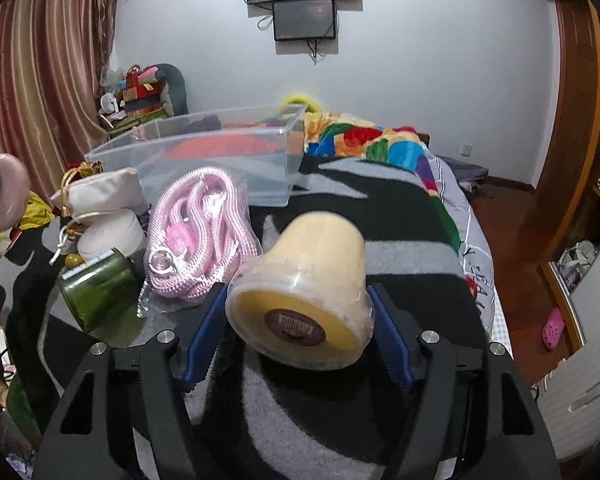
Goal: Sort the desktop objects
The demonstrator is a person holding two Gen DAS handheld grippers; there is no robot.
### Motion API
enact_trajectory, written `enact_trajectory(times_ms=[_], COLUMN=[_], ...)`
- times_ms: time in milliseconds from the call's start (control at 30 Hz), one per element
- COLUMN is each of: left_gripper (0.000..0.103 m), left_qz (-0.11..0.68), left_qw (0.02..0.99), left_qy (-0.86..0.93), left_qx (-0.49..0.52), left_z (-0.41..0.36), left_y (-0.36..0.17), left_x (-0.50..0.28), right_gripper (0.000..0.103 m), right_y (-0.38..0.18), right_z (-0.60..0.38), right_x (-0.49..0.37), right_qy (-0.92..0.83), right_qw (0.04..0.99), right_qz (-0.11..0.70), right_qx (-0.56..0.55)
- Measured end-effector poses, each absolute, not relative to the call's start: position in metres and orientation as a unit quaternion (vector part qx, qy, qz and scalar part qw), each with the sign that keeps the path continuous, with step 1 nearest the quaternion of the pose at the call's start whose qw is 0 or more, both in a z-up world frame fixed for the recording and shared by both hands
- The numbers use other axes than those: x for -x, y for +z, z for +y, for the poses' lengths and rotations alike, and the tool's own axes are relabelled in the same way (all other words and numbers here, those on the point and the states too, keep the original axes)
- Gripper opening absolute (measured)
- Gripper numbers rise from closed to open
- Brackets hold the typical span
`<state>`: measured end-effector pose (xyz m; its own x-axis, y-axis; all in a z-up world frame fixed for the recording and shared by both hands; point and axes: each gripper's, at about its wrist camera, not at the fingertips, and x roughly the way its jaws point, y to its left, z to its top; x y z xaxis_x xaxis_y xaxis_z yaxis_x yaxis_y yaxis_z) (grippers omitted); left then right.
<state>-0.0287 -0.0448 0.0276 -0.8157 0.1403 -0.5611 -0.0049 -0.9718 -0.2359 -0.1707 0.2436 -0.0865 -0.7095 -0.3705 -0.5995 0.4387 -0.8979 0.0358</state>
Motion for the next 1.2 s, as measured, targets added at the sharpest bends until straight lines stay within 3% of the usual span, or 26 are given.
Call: enact_trajectory(times_ms=[267,300,333,367,467,567,633,700,833,933,1200], left_gripper=[0.042,0.042,0.042,0.042,0.042,0.042,0.042,0.042,0.042,0.042,0.042], left_qz=[-0.119,-0.120,-0.121,-0.122,-0.122,-0.124,-0.135,-0.140,-0.148,-0.155,-0.142], left_qw=[0.036,0.035,0.036,0.038,0.039,0.036,0.045,0.048,0.051,0.056,0.059], left_qy=[0.948,0.948,0.948,0.948,0.948,0.949,0.945,0.943,0.937,0.933,0.934], left_qx=[0.293,0.292,0.292,0.291,0.290,0.289,0.293,0.299,0.313,0.320,0.323], left_z=[-0.050,-0.051,-0.051,-0.051,-0.051,-0.053,-0.054,-0.055,-0.057,-0.055,-0.042], left_y=[0.032,0.032,0.033,0.034,0.035,0.032,0.029,0.024,0.013,0.007,0.005], left_x=[0.055,0.059,0.061,0.064,0.074,0.078,0.079,0.079,0.078,0.074,0.065], right_gripper=[0.064,0.051,0.025,0.016,0.014,0.022,0.038,0.069,0.071,0.081,0.080], right_y=[-0.062,-0.061,-0.059,-0.055,-0.046,-0.046,-0.050,-0.054,-0.062,-0.070,-0.125], right_z=[0.245,0.245,0.245,0.244,0.243,0.238,0.240,0.243,0.257,0.271,0.287], right_x=[0.172,0.173,0.173,0.175,0.185,0.181,0.173,0.163,0.143,0.134,0.104], right_qy=[-0.928,-0.927,-0.929,-0.930,-0.907,-0.915,-0.909,-0.909,-0.911,-0.902,-0.844], right_qw=[0.234,0.238,0.237,0.235,0.289,0.259,0.276,0.276,0.255,0.266,0.306], right_qz=[0.047,0.049,0.048,0.054,0.031,0.079,0.088,0.101,0.117,0.095,0.086], right_qx=[-0.286,-0.285,-0.281,-0.279,-0.304,-0.299,-0.300,-0.295,-0.303,-0.326,-0.432])
